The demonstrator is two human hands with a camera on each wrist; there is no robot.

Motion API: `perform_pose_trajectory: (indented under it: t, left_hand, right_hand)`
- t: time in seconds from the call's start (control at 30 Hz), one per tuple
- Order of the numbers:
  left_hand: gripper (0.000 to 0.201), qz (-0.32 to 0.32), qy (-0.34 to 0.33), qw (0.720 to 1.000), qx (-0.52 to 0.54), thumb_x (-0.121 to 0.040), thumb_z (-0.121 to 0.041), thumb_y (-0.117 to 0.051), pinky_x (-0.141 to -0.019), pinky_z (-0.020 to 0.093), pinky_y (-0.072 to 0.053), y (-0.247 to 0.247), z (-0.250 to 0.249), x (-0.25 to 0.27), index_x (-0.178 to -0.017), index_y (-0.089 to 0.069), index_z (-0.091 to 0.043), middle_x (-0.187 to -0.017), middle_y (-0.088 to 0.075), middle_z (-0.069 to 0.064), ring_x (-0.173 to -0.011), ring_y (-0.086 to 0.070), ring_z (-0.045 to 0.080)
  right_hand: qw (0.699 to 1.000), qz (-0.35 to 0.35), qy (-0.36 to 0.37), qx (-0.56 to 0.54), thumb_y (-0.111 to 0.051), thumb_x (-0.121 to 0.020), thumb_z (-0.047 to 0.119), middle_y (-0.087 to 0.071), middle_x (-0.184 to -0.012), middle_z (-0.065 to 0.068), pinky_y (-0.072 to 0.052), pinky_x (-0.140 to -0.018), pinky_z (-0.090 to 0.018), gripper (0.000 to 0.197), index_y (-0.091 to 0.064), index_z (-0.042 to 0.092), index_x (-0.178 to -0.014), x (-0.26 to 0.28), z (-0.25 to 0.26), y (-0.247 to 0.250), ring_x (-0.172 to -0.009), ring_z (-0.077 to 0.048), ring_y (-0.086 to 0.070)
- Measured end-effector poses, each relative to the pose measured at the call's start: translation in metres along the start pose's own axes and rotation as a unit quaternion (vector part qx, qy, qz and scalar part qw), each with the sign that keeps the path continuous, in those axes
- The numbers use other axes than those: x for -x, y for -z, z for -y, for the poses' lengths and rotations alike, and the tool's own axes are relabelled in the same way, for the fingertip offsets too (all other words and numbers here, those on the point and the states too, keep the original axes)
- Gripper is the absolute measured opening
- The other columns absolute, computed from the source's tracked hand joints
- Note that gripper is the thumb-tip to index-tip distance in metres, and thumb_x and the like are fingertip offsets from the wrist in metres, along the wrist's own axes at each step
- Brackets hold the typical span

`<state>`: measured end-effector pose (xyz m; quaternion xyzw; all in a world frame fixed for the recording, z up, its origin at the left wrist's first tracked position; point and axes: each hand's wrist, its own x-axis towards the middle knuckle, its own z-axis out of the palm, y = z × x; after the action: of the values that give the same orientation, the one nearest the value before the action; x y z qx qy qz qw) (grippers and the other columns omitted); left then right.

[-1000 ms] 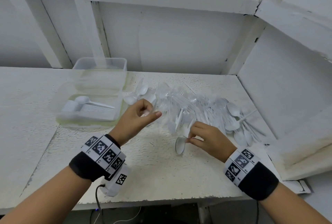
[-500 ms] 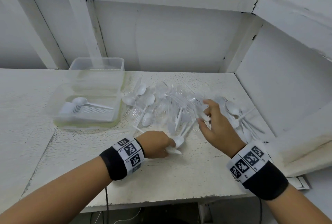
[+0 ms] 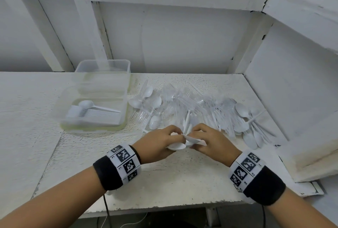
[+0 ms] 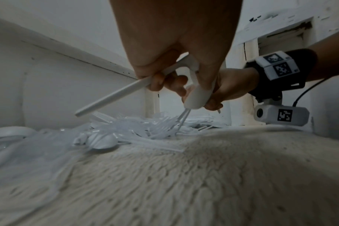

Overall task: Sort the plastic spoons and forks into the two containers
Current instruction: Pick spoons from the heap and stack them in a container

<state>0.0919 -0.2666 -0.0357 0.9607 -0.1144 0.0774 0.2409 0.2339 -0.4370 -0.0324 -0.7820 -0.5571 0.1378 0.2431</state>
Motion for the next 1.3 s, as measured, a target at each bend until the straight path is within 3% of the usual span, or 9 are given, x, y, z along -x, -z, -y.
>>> perform_pose_trajectory:
  t: [0.2,0.33,0.43,0.53,0.67,0.83,1.0,1.17,1.3]
  left_hand:
    - [0.019,-0.117,0.073,0.978,0.156,-0.09,-0.043,-0.046,-0.071,0.017,-0.045,0.014,-0.007,0.002,-0.107,-0.049,-0.035,-0.097,-0.062,-0.008,-0.084,-0.056,0.005]
    - [0.021,-0.187,0.176,0.931,0.261,-0.089,-0.039,-0.052,-0.075,0.008,-0.043,0.03,-0.014,-0.003,-0.11,-0.055,-0.034,-0.092,-0.062,-0.016,-0.084,-0.058,-0.005]
    - [0.014,-0.283,0.256,0.864,0.328,-0.094,-0.028,-0.049,-0.067,0.015,-0.043,0.044,-0.012,-0.004,-0.085,-0.06,-0.026,-0.08,-0.06,-0.005,-0.072,-0.055,0.006]
    - [0.018,-0.38,0.279,0.765,0.439,-0.097,-0.016,-0.044,-0.069,0.019,-0.047,0.056,-0.001,0.0,-0.082,-0.054,-0.015,-0.08,-0.056,0.0,-0.075,-0.054,0.012]
    - [0.018,-0.417,0.267,0.663,0.561,-0.102,-0.026,-0.032,-0.081,0.035,-0.054,0.071,0.016,0.013,-0.09,-0.04,-0.016,-0.081,-0.07,0.012,-0.088,-0.067,0.027]
    - [0.033,-0.395,0.304,0.678,0.54,-0.1,-0.039,-0.03,-0.072,0.032,-0.054,0.063,0.026,0.026,-0.104,-0.039,-0.008,-0.053,-0.058,0.002,-0.058,-0.063,0.018]
    - [0.034,-0.378,0.346,0.681,0.522,-0.096,-0.041,-0.04,-0.07,0.033,-0.042,0.055,0.025,0.022,-0.077,-0.043,-0.014,-0.047,-0.04,-0.007,-0.047,-0.044,0.01]
    - [0.014,-0.288,0.371,0.758,0.453,-0.095,-0.018,-0.051,-0.084,0.041,-0.048,0.05,0.026,0.026,-0.108,-0.05,-0.011,-0.075,-0.043,0.001,-0.065,-0.046,0.014]
    - [0.005,-0.262,0.343,0.793,0.43,-0.095,-0.026,-0.052,-0.06,0.037,-0.049,0.048,0.016,0.02,-0.099,-0.049,-0.025,-0.06,-0.045,0.002,-0.048,-0.046,0.013]
  right_hand:
    - [0.982,-0.082,-0.039,-0.165,-0.076,-0.076,0.011,-0.052,-0.052,0.024,-0.031,-0.051,-0.009,0.03,-0.056,0.034,-0.073,-0.002,0.027,0.01,-0.049,-0.003,-0.041]
    - [0.936,-0.142,-0.122,-0.299,-0.073,-0.078,0.014,-0.06,-0.054,0.003,-0.046,-0.062,-0.015,0.016,-0.064,0.024,-0.07,-0.008,0.033,0.019,-0.054,-0.013,-0.053]
    - [0.917,-0.195,-0.172,-0.303,-0.063,-0.087,0.021,-0.058,-0.053,0.008,-0.045,-0.064,-0.018,0.025,-0.06,0.014,-0.063,-0.015,0.03,0.025,-0.054,0.0,-0.053]
    - [0.885,-0.202,-0.182,-0.377,-0.048,-0.096,0.024,-0.054,-0.049,0.004,-0.051,-0.07,-0.035,0.029,-0.056,0.012,-0.07,-0.021,0.03,0.026,-0.056,-0.013,-0.058]
    - [0.838,-0.182,-0.258,-0.445,-0.042,-0.098,0.031,-0.037,-0.053,0.002,-0.037,-0.039,-0.022,0.019,-0.05,0.018,-0.088,-0.034,0.029,0.017,-0.038,-0.007,-0.037]
    - [0.898,-0.126,-0.34,-0.249,-0.055,-0.092,0.034,-0.041,-0.062,0.005,-0.029,-0.043,-0.02,0.02,-0.05,0.021,-0.078,-0.062,0.014,-0.007,-0.048,-0.008,-0.035]
    - [0.924,-0.032,-0.379,-0.049,-0.06,-0.088,0.032,-0.048,-0.068,0.004,-0.03,-0.048,-0.02,0.019,-0.051,0.015,-0.085,-0.085,0.008,-0.02,-0.07,-0.016,-0.051]
    - [0.905,-0.044,-0.394,-0.153,-0.06,-0.09,0.023,-0.058,-0.071,-0.003,-0.034,-0.045,-0.02,0.018,-0.062,0.005,-0.089,-0.075,0.016,-0.011,-0.057,-0.014,-0.051]
    - [0.873,-0.059,-0.402,-0.27,-0.056,-0.092,0.02,-0.062,-0.068,-0.005,-0.029,-0.034,-0.017,0.022,-0.06,0.007,-0.076,-0.054,0.022,0.0,-0.041,-0.009,-0.037]
